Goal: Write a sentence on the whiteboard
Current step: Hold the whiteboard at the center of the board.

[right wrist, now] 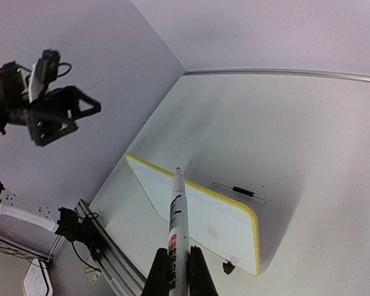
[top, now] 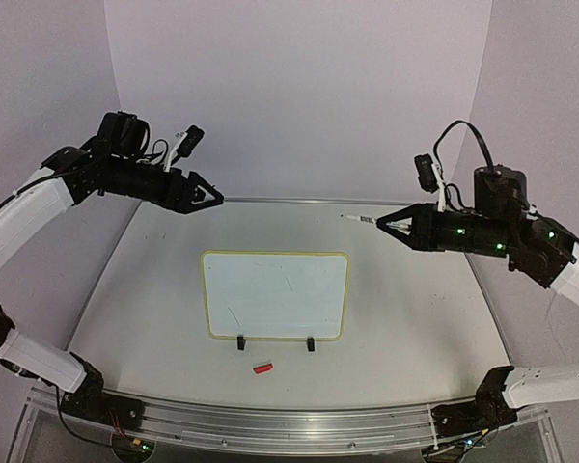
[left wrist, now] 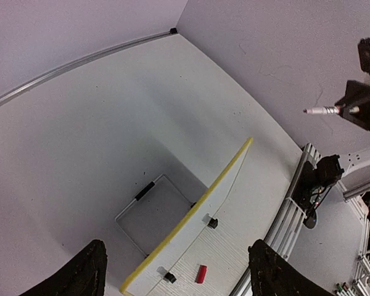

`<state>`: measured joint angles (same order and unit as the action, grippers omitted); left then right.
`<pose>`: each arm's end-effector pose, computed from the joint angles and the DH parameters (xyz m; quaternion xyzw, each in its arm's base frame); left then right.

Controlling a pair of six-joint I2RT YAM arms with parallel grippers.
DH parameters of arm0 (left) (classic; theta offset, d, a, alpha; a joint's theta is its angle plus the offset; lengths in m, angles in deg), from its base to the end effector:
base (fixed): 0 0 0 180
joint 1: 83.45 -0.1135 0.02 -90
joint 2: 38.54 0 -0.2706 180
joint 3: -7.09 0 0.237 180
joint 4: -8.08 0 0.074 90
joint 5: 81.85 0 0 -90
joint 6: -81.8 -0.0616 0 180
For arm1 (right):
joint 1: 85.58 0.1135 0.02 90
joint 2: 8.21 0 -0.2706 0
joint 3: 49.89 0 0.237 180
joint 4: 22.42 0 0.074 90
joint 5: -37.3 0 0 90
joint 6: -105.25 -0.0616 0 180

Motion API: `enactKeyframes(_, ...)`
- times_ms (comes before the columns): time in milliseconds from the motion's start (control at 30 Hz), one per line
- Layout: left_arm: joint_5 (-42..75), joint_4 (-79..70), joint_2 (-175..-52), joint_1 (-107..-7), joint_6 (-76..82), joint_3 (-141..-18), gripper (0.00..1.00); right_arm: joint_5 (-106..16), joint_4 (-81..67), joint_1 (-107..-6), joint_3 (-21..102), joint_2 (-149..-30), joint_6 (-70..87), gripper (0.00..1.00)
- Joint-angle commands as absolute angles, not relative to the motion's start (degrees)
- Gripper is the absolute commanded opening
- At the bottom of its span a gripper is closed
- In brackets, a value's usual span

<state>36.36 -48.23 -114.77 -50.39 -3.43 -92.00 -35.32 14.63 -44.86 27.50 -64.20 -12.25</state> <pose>0.2196 -0.1777 0.3977 0.3207 0.8000 -0.3520 0.3650 0.1526 0.1556 0.3885 -0.1814 0.7719 0.4346 0.4270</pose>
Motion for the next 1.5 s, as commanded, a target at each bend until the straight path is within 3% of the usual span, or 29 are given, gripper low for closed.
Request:
enactKeyframes(0,49.4,-49.7,-118.4,-60.1,-6.1,-90.3,0.78,-45.8,8.9,-36.2,27.8,-67.9,-11.1,0.00)
enactKeyframes(267,51.9,-31.2,-108.8,-64.0,-5.4,-70.8,0.79,-57.2,-4.2,-23.1,26.4,-76.9,-8.1,0.00)
enactKeyframes(533,52.9,-40.4,-108.5,-64.1,-13.0,-69.3,0.75,-62.7,-14.6,-14.5,30.9,-91.7,-7.1,0.00)
enactKeyframes(700,54.5,-37.2,-107.2,-64.1,-12.3,-65.5,0.72,-60.9,-21.5,-13.8,32.3,-99.1,-9.8,0.00)
enactKeyframes(1000,52.6,-37.9,-109.5,-63.3,-12.2,-64.9,0.45,-62.6,-25.1,-13.7,35.5,-105.6,-9.4,0.00)
enactKeyframes(1467,49.8,-38.2,-112.1,-60.3,-13.1,-65.5,0.27,-65.3,-22.3,-13.7,38.9,-109.1,-9.1,0.00)
